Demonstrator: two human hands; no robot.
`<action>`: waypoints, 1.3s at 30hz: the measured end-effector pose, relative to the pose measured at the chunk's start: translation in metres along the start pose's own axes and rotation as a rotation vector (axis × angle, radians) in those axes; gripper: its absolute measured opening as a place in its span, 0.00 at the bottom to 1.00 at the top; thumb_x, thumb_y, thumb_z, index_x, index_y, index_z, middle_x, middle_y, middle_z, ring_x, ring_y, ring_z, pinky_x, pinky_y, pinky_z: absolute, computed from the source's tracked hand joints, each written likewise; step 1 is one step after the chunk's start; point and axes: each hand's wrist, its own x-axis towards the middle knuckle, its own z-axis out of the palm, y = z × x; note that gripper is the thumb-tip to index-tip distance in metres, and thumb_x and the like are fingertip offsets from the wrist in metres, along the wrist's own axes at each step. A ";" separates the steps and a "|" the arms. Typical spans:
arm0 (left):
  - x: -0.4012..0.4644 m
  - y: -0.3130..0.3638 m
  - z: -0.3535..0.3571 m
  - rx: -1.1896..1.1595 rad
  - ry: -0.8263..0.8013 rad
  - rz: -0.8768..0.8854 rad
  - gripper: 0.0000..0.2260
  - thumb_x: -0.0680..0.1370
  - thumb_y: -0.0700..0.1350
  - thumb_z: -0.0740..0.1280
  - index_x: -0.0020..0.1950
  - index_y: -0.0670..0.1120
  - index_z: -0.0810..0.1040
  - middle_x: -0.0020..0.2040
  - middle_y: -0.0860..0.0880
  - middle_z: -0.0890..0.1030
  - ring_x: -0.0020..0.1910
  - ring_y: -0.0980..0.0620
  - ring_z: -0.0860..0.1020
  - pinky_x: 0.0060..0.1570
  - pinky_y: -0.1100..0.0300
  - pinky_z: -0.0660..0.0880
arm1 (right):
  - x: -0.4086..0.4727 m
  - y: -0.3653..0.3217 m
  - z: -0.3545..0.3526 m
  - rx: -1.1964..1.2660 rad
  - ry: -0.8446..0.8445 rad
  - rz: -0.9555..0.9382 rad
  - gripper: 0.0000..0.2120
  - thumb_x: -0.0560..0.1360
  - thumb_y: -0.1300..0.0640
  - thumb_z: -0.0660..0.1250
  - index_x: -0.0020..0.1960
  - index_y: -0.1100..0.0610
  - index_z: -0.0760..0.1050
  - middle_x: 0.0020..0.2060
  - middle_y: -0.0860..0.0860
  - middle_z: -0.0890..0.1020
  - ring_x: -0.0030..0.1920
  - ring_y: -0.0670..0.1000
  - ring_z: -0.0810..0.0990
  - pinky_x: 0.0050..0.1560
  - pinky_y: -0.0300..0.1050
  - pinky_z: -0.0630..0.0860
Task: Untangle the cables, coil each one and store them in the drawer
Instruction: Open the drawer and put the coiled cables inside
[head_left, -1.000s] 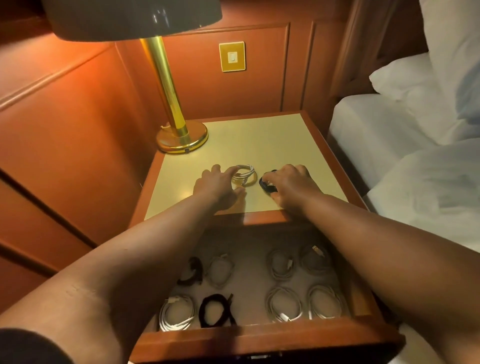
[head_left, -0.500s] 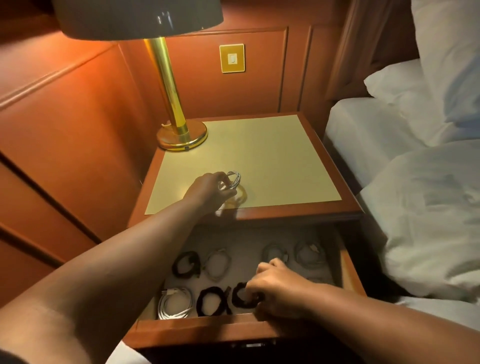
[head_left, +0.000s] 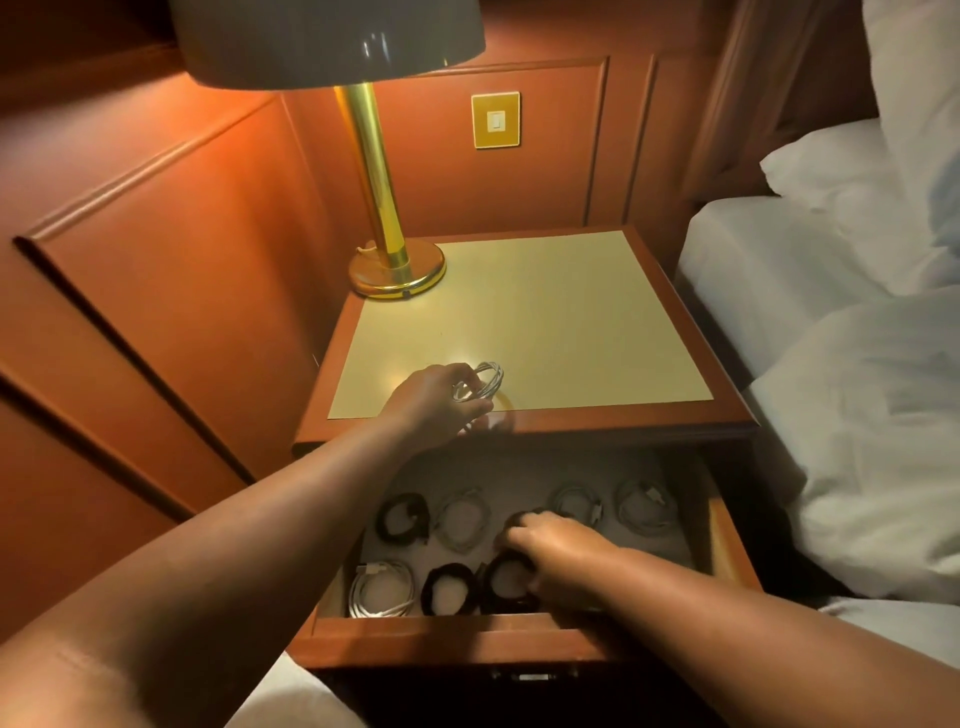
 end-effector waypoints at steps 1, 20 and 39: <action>0.000 0.000 0.001 0.009 0.008 -0.002 0.08 0.76 0.58 0.71 0.49 0.58 0.75 0.56 0.50 0.80 0.49 0.50 0.76 0.44 0.57 0.69 | 0.001 0.001 0.003 -0.014 -0.015 0.009 0.23 0.77 0.52 0.64 0.72 0.47 0.68 0.64 0.53 0.73 0.64 0.58 0.72 0.60 0.55 0.74; -0.067 0.013 0.019 0.123 -0.015 0.748 0.11 0.75 0.55 0.66 0.47 0.50 0.84 0.57 0.46 0.83 0.53 0.47 0.81 0.50 0.53 0.80 | -0.027 0.025 -0.009 0.025 -0.066 0.042 0.12 0.76 0.48 0.64 0.58 0.47 0.76 0.55 0.48 0.80 0.56 0.56 0.79 0.57 0.51 0.76; -0.036 -0.041 0.127 0.612 -0.688 0.068 0.23 0.78 0.61 0.64 0.69 0.50 0.77 0.67 0.48 0.78 0.65 0.46 0.76 0.64 0.52 0.72 | -0.054 0.041 -0.012 0.156 -0.090 0.140 0.12 0.78 0.50 0.63 0.60 0.49 0.77 0.55 0.50 0.80 0.41 0.48 0.75 0.44 0.45 0.72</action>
